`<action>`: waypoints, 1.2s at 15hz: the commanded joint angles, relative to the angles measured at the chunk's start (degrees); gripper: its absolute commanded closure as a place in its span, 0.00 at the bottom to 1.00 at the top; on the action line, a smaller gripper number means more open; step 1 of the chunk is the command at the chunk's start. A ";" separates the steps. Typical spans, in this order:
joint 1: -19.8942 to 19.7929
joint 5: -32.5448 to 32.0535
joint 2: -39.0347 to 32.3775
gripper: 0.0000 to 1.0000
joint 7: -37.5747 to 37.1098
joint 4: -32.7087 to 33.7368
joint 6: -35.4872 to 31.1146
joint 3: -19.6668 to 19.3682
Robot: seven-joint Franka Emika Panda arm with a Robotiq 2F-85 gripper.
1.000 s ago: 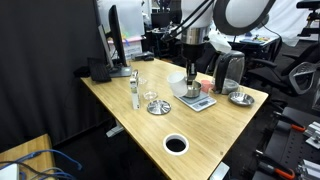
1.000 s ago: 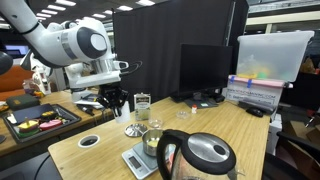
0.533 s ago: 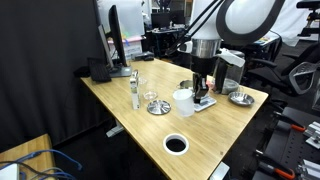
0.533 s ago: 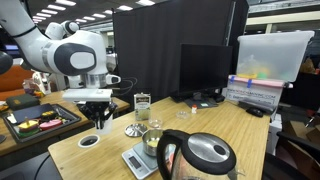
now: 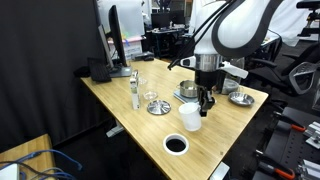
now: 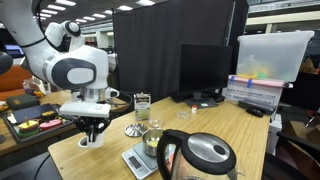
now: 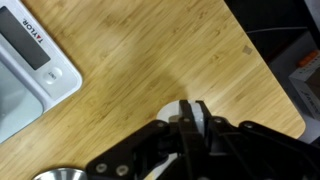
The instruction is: Put the silver pot on the scale, pour the contents in the white mug into the silver pot, put the silver lid on the pot
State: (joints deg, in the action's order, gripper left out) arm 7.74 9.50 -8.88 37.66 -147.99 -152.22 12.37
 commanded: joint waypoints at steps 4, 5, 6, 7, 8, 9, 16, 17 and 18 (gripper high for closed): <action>-2.57 -1.72 -4.22 0.68 0.89 0.98 -2.58 1.01; -2.86 -1.91 -4.14 0.59 0.99 0.98 -2.52 1.09; -3.20 -1.75 -3.76 0.53 1.57 0.98 -1.93 1.36; -3.36 -1.88 -3.05 0.45 2.38 0.74 -1.22 1.58; -3.54 -1.70 -2.50 0.38 3.22 0.59 -0.72 1.79; -3.23 -2.57 -1.57 0.30 2.67 0.45 0.30 1.38; -0.95 -18.08 8.12 0.00 -7.00 0.80 5.35 -2.56; -0.81 -22.12 9.16 0.00 -8.51 1.52 6.40 -2.71; -0.70 -24.83 9.74 0.00 -9.37 2.35 7.35 -2.50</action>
State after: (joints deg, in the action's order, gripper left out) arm 5.90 -8.07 -1.49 31.67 -146.79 -148.30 10.69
